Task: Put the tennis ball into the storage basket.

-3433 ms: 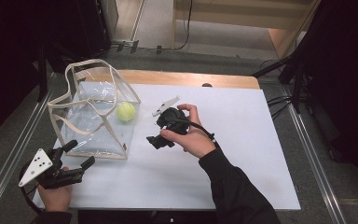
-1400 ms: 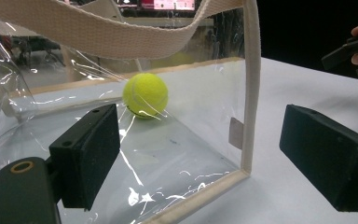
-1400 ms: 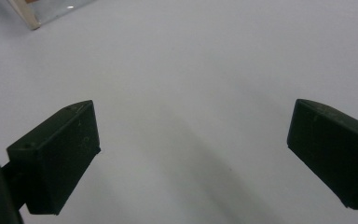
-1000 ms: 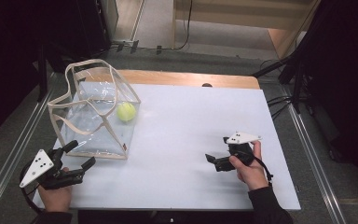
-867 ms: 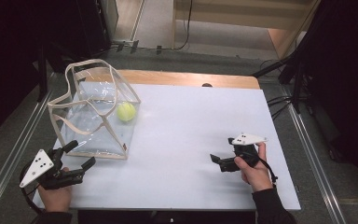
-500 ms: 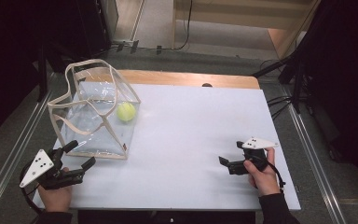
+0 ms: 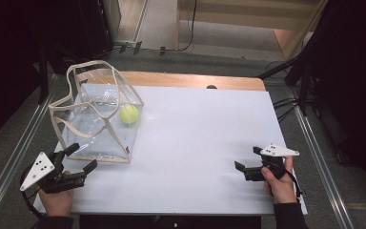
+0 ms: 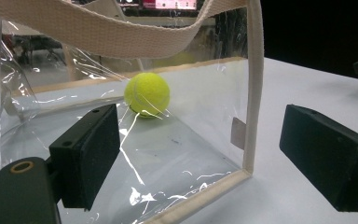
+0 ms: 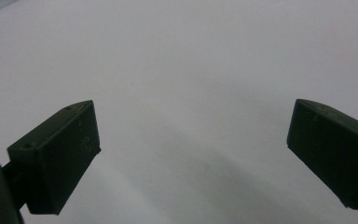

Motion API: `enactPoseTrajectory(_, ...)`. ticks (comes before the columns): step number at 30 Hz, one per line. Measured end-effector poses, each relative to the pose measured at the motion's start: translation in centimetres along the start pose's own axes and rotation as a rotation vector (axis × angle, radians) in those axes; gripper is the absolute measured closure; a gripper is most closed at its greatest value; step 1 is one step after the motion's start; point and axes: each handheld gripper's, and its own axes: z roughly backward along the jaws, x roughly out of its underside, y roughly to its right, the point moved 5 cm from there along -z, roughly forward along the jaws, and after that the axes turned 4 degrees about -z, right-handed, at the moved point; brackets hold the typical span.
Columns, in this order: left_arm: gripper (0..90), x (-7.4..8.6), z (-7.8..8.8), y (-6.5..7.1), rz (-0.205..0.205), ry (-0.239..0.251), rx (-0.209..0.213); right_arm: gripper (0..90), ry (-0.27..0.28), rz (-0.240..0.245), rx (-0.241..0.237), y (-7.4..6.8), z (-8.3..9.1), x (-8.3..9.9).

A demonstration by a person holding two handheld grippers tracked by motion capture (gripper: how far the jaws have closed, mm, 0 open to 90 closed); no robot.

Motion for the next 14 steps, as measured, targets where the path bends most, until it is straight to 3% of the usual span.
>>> enactPoseTrajectory(14, 12.8, 0.0, -0.2, 0.0, -0.005, -0.01, -0.006, 1.3, -0.017, -0.032, 0.017, 1.6, 0.4, 1.2)
